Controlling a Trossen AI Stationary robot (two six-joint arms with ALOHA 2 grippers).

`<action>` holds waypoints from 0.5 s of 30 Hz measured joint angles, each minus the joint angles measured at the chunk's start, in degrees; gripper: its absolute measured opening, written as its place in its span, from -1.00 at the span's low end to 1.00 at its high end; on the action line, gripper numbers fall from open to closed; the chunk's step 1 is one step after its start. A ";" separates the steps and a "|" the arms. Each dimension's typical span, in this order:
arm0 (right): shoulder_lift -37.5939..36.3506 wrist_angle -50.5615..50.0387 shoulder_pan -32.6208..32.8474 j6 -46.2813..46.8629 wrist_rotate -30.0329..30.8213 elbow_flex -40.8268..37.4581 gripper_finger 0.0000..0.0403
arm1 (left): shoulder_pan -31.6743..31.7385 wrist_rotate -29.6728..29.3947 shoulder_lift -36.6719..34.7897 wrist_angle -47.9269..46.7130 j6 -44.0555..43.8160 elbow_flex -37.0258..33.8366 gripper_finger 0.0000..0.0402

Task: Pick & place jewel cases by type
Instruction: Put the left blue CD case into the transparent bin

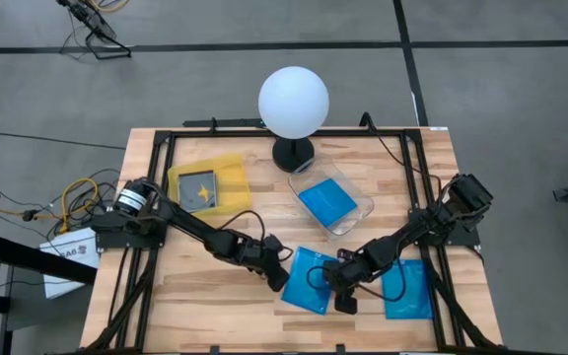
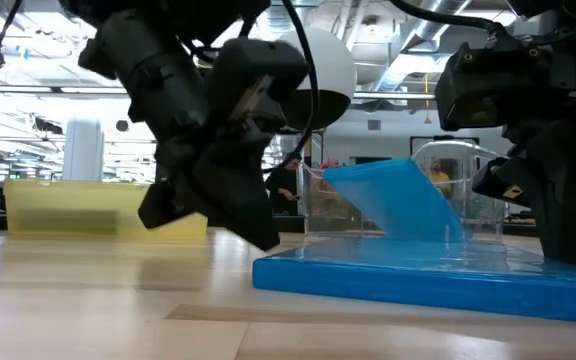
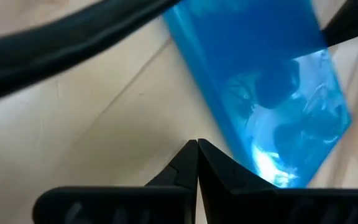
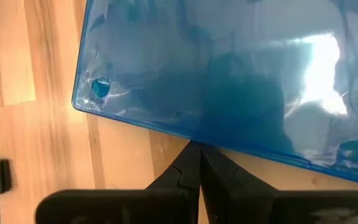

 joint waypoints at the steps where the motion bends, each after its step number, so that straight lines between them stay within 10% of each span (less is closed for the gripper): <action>1: 0.00 0.07 0.00 0.81 -0.43 0.00 -1.00 | 0.00 0.04 0.57 0.45 0.00 0.00 -1.00; 15: -2.55 -3.06 1.16 12.00 -4.30 0.09 -1.00 | -0.04 -0.94 1.65 2.44 4.88 0.09 -1.00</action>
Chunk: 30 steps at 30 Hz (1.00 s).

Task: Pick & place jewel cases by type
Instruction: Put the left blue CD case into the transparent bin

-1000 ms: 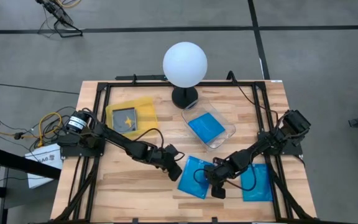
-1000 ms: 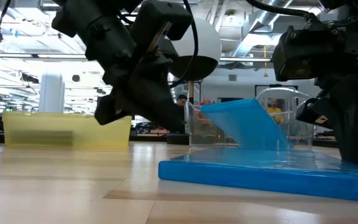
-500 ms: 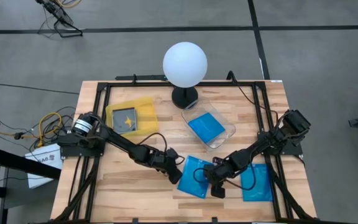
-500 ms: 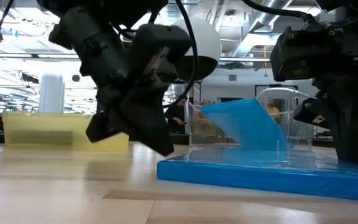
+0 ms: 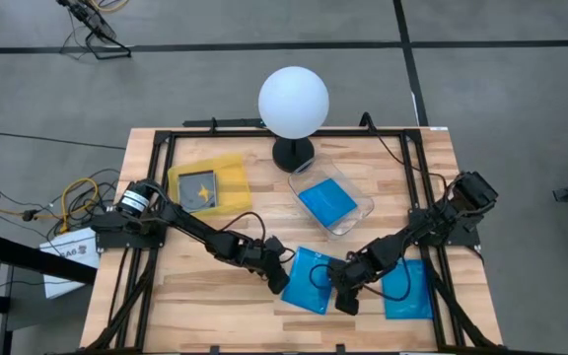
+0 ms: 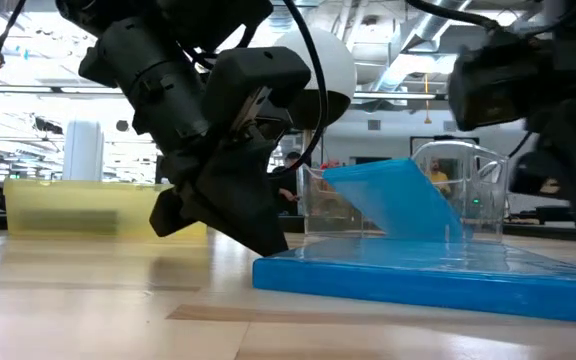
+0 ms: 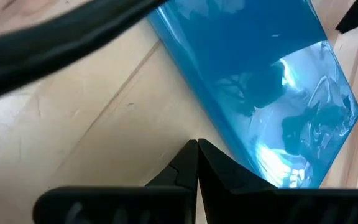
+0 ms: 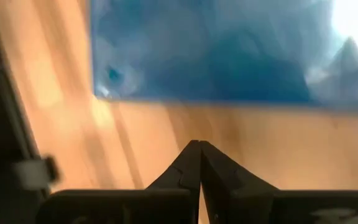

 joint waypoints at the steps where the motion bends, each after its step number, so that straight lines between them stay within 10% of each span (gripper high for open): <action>1: -0.52 -2.09 0.54 1.12 -0.01 -0.01 -1.00 | -0.06 -0.30 0.00 -0.06 0.34 0.00 -1.00; 15: 2.83 -6.65 7.57 16.17 8.89 0.17 -1.00 | -0.04 -0.72 0.00 0.22 5.05 -0.02 -1.00; 30: 4.50 4.04 2.16 6.40 15.35 -0.04 -1.00 | 1.90 9.34 -0.11 0.53 1.21 -0.02 -0.69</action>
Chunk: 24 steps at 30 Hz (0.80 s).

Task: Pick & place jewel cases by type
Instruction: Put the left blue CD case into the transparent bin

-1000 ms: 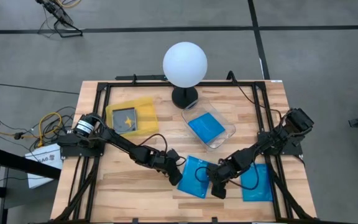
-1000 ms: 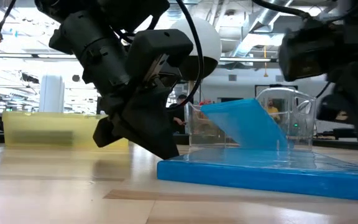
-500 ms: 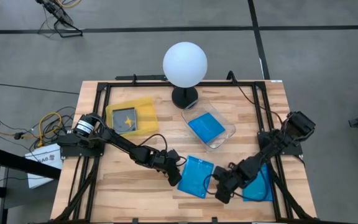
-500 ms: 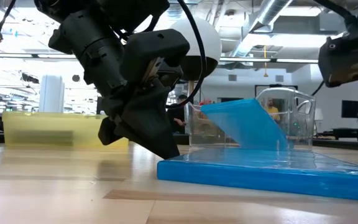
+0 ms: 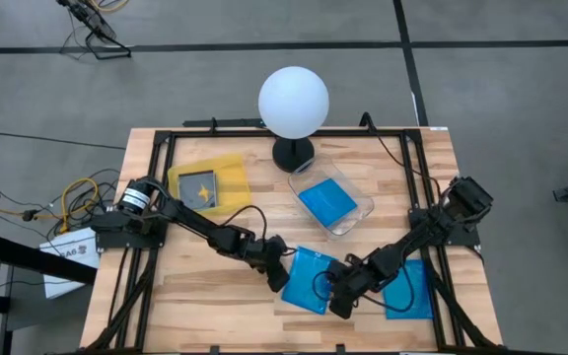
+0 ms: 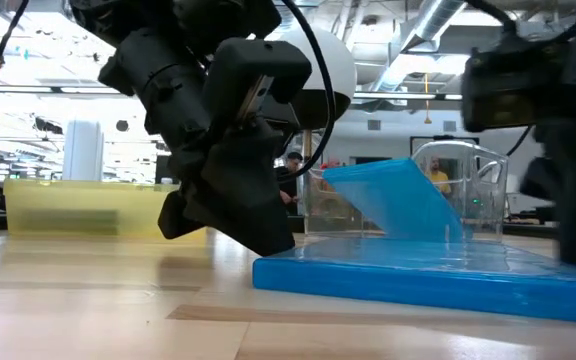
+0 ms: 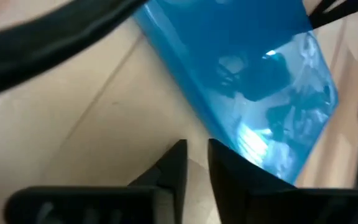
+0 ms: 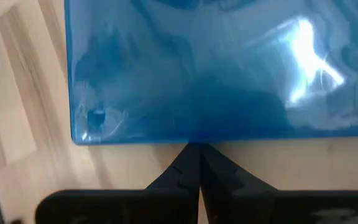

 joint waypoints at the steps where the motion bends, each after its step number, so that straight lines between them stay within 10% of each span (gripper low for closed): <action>1: 0.00 0.60 -0.19 -0.73 0.17 0.00 -1.00 | 0.31 1.36 -0.01 0.03 -0.61 0.00 -0.63; 12: 0.08 1.39 -1.11 -5.29 3.38 -0.02 -1.00 | 2.44 6.30 0.04 1.62 -4.76 0.02 -0.09; 24: 0.11 3.70 -4.07 -9.64 4.87 -0.42 -1.00 | 2.76 8.88 4.09 14.57 -8.23 -0.13 -0.01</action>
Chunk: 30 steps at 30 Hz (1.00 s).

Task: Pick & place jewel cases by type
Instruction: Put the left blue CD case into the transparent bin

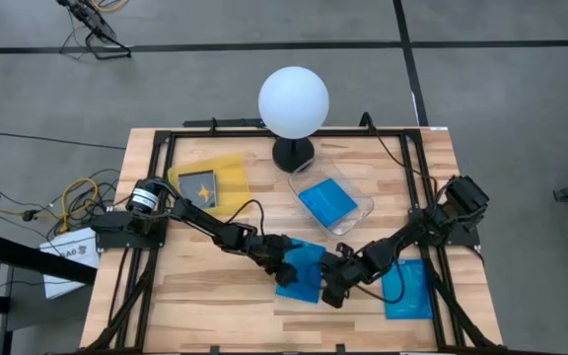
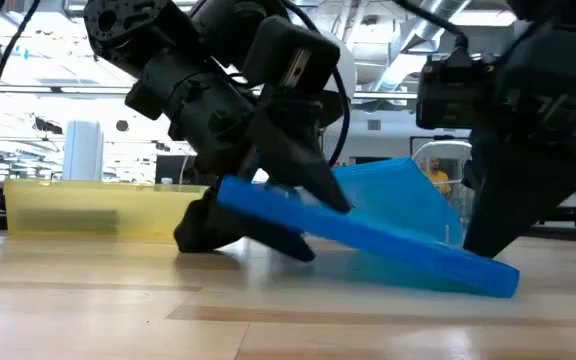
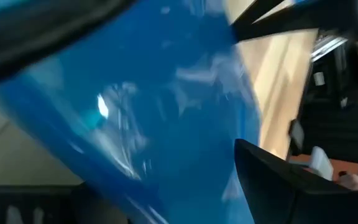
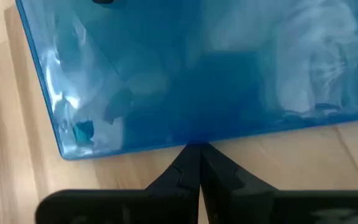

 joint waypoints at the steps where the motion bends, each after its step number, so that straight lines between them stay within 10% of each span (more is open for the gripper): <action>1: 0.00 0.03 -0.17 -0.11 0.12 -0.01 -1.00 | -0.07 -0.48 0.00 0.93 0.00 -0.02 -0.01; 11: -0.05 0.28 -0.71 -1.41 -1.64 -0.02 -1.00 | -0.04 -0.94 -0.59 0.96 0.55 0.05 -0.07; 30: -0.66 -2.89 -0.83 -6.44 -12.13 0.39 -1.00 | 0.02 4.41 -0.79 2.66 0.71 0.28 -0.88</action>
